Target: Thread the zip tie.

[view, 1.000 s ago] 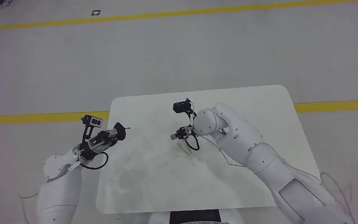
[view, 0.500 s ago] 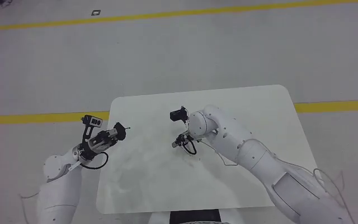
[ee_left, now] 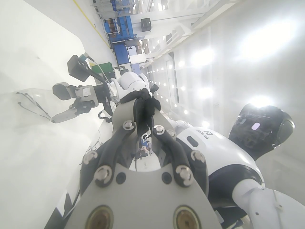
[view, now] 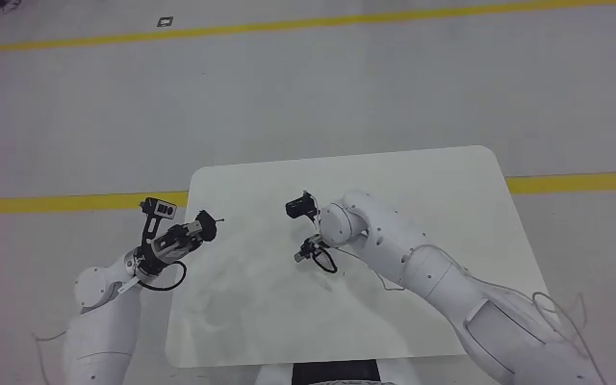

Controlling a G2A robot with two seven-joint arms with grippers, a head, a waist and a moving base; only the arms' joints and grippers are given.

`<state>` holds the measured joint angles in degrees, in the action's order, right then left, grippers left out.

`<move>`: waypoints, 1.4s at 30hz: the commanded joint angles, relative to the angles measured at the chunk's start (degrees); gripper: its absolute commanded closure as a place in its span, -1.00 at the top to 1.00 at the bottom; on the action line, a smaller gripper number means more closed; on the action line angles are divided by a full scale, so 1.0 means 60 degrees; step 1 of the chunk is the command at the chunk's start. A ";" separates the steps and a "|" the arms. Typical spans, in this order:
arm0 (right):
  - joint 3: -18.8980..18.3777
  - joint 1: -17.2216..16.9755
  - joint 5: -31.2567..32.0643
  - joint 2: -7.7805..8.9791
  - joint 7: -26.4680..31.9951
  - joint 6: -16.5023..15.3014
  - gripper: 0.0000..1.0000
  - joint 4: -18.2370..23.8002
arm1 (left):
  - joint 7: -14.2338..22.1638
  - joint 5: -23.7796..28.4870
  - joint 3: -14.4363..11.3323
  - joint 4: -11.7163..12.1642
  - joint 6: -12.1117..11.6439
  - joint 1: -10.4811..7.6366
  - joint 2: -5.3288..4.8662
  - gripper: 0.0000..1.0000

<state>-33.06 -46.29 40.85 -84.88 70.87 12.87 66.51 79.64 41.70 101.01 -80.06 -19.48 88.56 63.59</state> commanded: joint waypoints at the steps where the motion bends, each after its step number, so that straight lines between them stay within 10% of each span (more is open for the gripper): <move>1: 0.0005 -0.0006 0.0040 -0.0021 -0.0094 0.0049 -0.10 -0.0037 | 0.0000 0.0000 0.0000 0.0000 0.0000 0.0000 0.0000 -1.00; 24: -0.0513 -0.0511 0.1313 0.0170 -0.0318 0.0741 -0.38 0.0870 | 0.0000 0.0000 0.0000 0.0000 0.0000 0.0000 0.0000 -1.00; 42: 0.0184 -0.0151 0.1743 -0.0404 -0.0743 0.1006 -0.64 -0.0468 | 0.0000 0.0000 0.0000 0.0000 0.0000 0.0000 0.0000 -1.00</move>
<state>-32.10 -47.32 51.21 -87.14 66.50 18.77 64.04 79.64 41.70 101.01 -80.06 -19.48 88.56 63.59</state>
